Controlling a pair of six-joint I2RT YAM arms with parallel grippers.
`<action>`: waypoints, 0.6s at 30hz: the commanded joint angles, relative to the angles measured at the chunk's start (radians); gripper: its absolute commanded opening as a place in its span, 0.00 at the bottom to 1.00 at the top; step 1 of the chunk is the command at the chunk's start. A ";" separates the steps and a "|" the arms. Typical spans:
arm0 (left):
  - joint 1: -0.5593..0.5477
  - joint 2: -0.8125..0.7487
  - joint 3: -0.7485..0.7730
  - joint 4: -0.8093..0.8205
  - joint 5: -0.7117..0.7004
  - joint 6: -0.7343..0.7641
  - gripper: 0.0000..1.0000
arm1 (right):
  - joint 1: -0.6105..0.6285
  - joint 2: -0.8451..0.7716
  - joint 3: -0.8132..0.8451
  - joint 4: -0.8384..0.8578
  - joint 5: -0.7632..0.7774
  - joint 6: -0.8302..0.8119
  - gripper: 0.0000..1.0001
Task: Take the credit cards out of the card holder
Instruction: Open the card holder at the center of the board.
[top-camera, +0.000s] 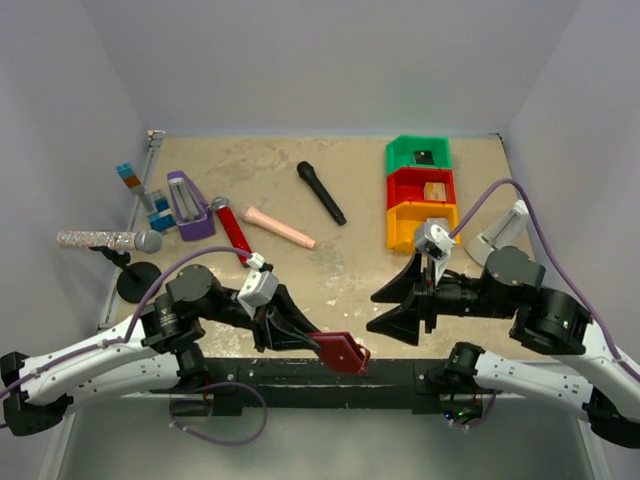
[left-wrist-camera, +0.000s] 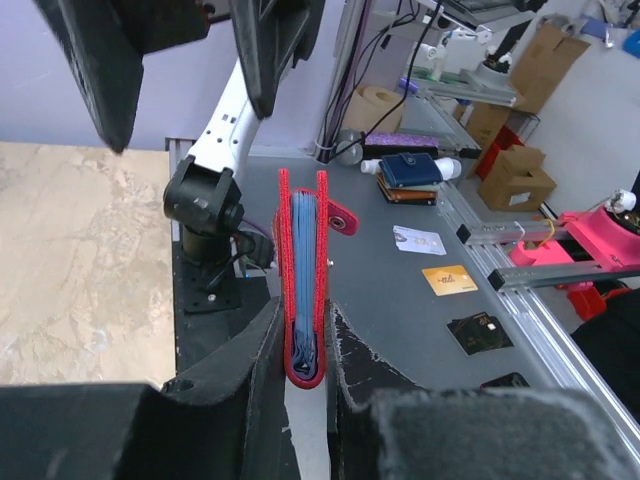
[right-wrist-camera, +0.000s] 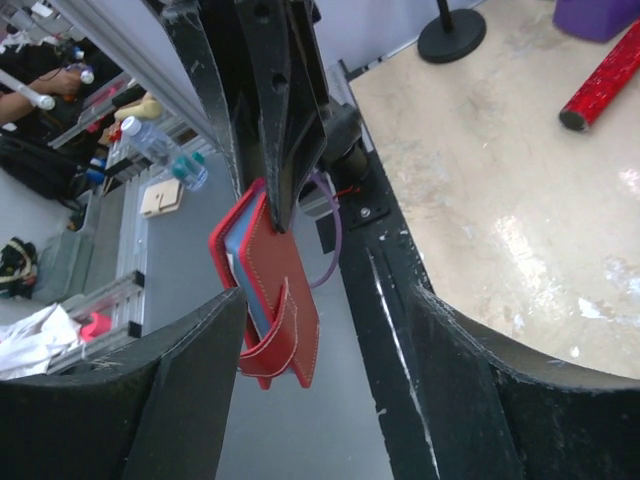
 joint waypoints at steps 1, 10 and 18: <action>0.008 0.026 0.064 0.097 0.072 0.016 0.00 | -0.001 -0.001 -0.036 0.073 -0.083 0.040 0.67; 0.017 0.064 0.074 0.140 0.038 0.001 0.00 | -0.001 -0.018 -0.086 0.104 -0.114 0.053 0.64; 0.020 0.104 0.087 0.191 0.037 -0.021 0.00 | 0.002 -0.015 -0.096 0.093 -0.108 0.047 0.63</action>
